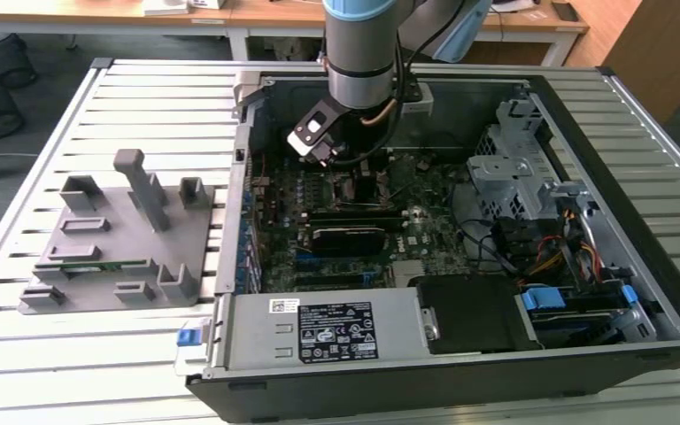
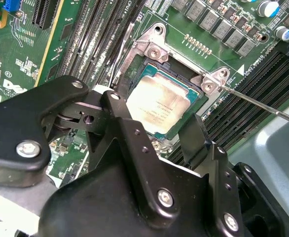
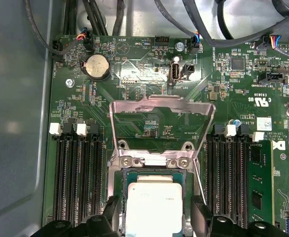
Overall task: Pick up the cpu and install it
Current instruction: 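Place the cpu into insertion slot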
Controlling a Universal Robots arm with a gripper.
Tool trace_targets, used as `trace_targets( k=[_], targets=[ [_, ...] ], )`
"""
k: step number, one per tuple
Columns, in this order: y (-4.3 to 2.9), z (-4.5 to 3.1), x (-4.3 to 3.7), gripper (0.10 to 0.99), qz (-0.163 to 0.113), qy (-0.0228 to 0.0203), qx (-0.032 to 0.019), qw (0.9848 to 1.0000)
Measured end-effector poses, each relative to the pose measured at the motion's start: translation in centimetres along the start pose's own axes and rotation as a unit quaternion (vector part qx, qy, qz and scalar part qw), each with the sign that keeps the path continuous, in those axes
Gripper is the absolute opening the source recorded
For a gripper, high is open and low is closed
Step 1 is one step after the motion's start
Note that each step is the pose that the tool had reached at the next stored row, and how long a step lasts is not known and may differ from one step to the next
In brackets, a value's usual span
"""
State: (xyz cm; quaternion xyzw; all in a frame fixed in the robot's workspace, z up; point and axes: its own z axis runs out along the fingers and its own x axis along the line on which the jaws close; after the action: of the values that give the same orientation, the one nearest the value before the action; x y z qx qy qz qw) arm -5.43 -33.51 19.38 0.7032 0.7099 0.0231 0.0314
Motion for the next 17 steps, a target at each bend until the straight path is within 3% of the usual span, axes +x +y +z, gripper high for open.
trace_targets(
  k=[6, 12, 14, 15, 17],
  targets=[
    [0.04, -0.22, 0.0, 0.671, 0.0, 0.0, 0.0001, 1.0],
    [0.1, -0.95, -0.01, 0.659, 0.0, 0.0, 0.0005, 1.0],
    [0.12, -1.13, -0.01, 0.533, 0.0, 0.0, 0.0009, 1.0],
    [0.13, -1.23, -0.01, 0.533, 0.0, 0.0001, 0.0011, 1.0],
    [0.18, -1.41, -0.02, 0.416, 0.0, 0.0001, 0.002, 1.0]
  ],
)
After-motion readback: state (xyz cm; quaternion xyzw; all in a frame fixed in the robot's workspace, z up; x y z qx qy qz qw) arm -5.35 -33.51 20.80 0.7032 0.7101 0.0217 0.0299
